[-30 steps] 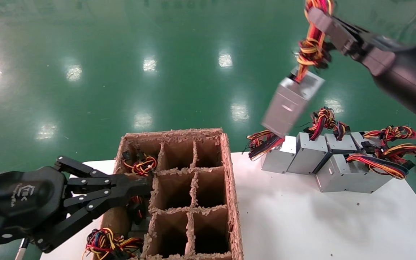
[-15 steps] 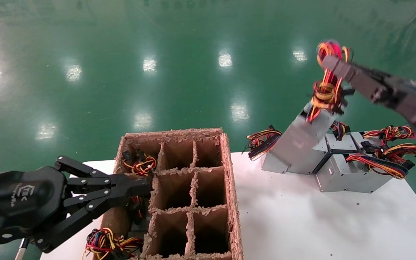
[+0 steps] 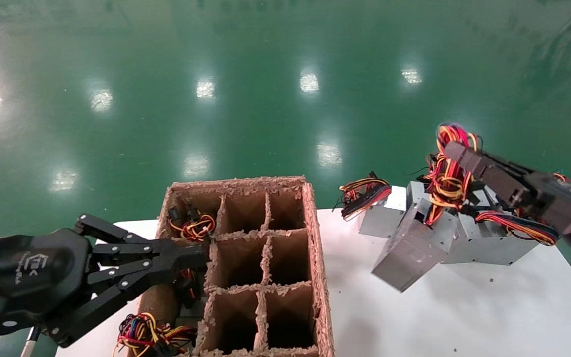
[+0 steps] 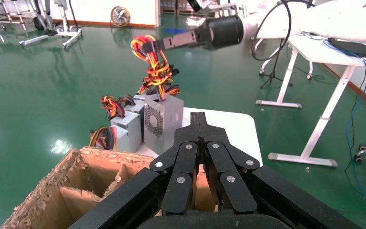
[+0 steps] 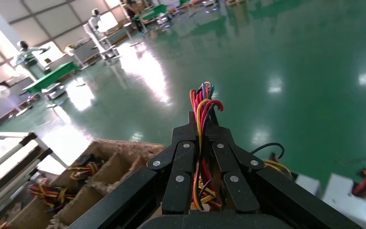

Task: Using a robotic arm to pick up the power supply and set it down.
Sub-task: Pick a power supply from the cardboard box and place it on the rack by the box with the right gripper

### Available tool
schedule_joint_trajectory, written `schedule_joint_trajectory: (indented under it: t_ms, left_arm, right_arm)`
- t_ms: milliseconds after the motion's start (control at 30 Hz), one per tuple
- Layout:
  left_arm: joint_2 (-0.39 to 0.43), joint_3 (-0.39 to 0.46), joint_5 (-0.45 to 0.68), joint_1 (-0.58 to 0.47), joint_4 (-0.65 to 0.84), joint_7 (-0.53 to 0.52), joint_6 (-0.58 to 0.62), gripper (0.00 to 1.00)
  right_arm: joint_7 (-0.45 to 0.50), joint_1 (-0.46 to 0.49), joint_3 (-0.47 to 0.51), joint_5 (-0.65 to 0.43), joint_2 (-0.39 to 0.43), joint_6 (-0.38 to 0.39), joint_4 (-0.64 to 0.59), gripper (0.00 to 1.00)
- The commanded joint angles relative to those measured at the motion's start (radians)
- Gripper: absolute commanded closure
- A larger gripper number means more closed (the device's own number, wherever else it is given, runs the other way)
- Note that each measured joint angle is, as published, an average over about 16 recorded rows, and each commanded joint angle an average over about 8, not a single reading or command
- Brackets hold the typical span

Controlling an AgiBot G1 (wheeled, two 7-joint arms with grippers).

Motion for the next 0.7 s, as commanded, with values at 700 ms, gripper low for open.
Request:
schedule_joint_trajectory:
  t_ms: [700]
  left_arm:
    - [0.000, 0.000, 0.000, 0.000, 0.000, 0.000, 0.000, 1.00]
  right_arm:
    - [-0.054, -0.103, -0.014, -0.065, -0.110, 0.285, -0.002, 1.00]
